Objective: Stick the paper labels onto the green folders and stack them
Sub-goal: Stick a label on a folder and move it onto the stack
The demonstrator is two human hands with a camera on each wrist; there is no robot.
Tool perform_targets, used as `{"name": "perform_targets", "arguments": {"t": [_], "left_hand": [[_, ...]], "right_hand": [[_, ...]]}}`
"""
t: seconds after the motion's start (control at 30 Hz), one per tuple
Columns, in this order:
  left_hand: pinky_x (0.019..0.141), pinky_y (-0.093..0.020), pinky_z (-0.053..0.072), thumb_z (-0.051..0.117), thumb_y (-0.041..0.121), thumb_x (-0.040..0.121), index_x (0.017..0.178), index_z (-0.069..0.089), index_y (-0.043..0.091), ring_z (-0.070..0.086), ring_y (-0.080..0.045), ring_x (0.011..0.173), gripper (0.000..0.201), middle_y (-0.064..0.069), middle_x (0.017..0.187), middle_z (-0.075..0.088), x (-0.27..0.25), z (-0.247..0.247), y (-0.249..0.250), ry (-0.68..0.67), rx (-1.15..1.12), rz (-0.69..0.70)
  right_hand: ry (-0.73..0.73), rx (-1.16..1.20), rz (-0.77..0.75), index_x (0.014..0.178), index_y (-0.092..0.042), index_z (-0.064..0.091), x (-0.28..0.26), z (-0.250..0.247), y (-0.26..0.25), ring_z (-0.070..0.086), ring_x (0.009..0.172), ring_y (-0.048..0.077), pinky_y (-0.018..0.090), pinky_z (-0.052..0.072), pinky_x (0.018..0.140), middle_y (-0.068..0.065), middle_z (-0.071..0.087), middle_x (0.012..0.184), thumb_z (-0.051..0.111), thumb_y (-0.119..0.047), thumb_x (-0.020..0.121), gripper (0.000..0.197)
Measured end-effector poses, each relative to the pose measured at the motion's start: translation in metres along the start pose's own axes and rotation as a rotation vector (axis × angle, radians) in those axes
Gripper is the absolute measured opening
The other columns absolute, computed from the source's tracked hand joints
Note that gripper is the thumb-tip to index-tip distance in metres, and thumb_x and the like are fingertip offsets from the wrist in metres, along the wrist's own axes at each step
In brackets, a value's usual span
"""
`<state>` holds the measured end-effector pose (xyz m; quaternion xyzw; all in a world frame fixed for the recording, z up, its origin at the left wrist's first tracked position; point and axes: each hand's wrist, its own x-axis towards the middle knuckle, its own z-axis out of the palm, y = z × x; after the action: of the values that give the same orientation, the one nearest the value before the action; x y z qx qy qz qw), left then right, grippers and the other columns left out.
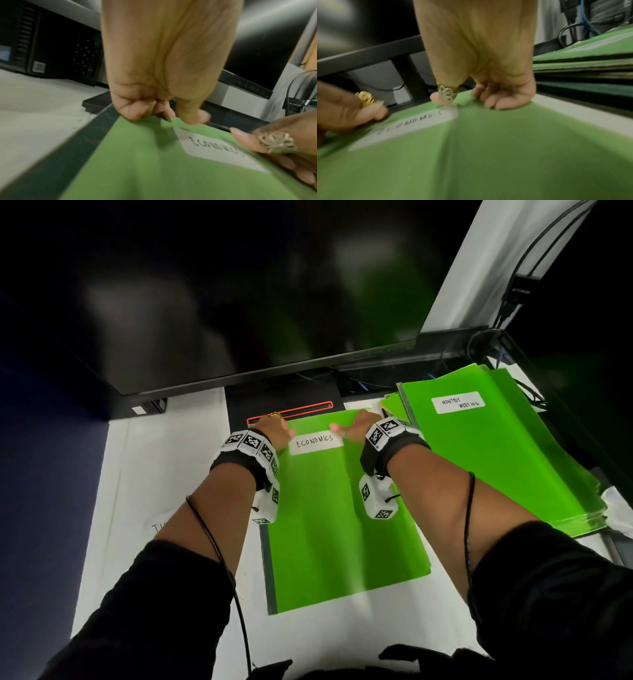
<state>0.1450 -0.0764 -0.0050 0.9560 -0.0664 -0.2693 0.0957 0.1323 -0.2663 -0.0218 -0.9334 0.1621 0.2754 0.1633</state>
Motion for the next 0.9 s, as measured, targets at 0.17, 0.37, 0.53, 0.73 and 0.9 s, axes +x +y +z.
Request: {"name": "perform_targets", "arguments": {"t": [0.17,0.37,0.53,0.73,0.9], "left_hand": [[0.097,-0.036,0.044,0.06,0.07,0.071,0.132,0.045,0.006,0.048,-0.028,0.121,0.09,-0.013,0.133,0.045,-0.006,0.017,0.0,0.117,0.041,-0.011],[0.094,-0.037,0.047,0.051,0.05,0.09,0.126,0.05,0.003,0.054,-0.028,0.113,0.06,-0.016,0.131,0.047,0.0,0.018,0.0,0.138,-0.032,-0.042],[0.101,-0.038,0.043,0.051,0.031,0.095,0.126,0.051,0.005,0.053,-0.029,0.116,0.041,-0.016,0.138,0.038,0.004,0.023,0.0,0.124,-0.088,-0.058],[0.101,-0.035,0.041,0.068,0.035,0.082,0.134,0.046,0.015,0.047,-0.027,0.12,0.059,-0.012,0.135,0.033,-0.005,0.025,-0.002,0.108,0.002,-0.046],[0.105,-0.041,0.041,0.08,0.055,0.059,0.133,0.039,0.021,0.037,-0.027,0.124,0.091,-0.007,0.126,0.031,-0.016,0.031,-0.001,0.039,0.036,-0.042]], "right_hand": [[0.129,0.117,0.026,0.14,-0.001,0.03,-0.005,0.017,-0.007,0.051,0.122,0.033,0.039,0.045,0.096,0.016,0.05,0.136,0.057,-0.057,0.083,0.084],[0.147,0.138,-0.002,0.133,-0.001,0.037,-0.004,0.015,-0.005,0.055,0.116,0.032,0.036,0.045,0.088,0.016,0.056,0.125,0.052,-0.046,0.092,0.063],[0.074,0.091,0.014,0.139,0.001,0.027,0.003,0.013,-0.001,0.05,0.123,0.032,0.039,0.043,0.097,0.016,0.049,0.135,0.056,-0.048,0.089,0.075],[-0.019,0.01,-0.045,0.144,-0.001,0.022,0.005,0.016,0.008,0.032,0.137,0.03,0.041,0.031,0.113,0.013,0.029,0.148,0.069,-0.048,0.078,0.094],[-0.009,0.101,-0.136,0.129,-0.01,0.041,-0.013,0.014,0.016,0.039,0.13,0.027,0.036,0.037,0.107,0.009,0.038,0.137,0.08,-0.035,0.071,0.074]]}}
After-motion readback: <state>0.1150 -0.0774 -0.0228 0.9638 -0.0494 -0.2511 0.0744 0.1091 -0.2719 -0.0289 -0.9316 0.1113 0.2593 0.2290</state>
